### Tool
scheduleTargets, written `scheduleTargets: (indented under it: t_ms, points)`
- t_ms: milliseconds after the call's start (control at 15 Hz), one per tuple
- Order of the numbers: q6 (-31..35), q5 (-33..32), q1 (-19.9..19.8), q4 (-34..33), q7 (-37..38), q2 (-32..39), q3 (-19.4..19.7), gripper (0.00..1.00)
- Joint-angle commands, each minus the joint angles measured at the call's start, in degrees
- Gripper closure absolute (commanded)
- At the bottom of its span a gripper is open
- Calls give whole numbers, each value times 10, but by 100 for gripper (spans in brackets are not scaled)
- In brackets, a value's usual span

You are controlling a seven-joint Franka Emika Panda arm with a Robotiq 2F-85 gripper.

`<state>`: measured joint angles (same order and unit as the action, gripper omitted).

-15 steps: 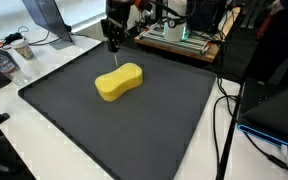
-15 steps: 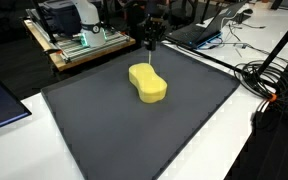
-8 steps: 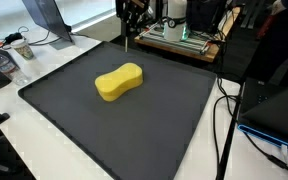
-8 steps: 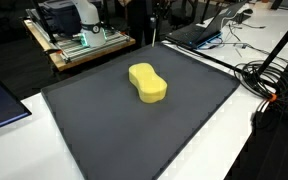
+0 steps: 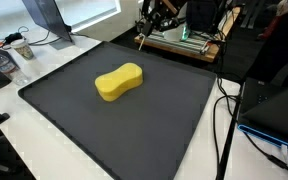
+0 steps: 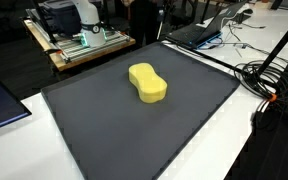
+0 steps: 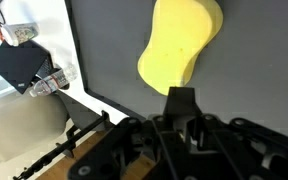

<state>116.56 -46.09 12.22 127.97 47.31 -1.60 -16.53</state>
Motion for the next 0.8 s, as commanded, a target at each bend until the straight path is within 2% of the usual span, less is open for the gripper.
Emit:
scheduleTargets:
  t_ms: [0, 400, 733]
  points:
    - [-55, -47, 23, -53, 45, 78, -7, 96]
    - [-143, -83, 68, -144, 74, 199, 6, 96]
    - [-211, -78, 106, -227, 60, 281, 18, 96]
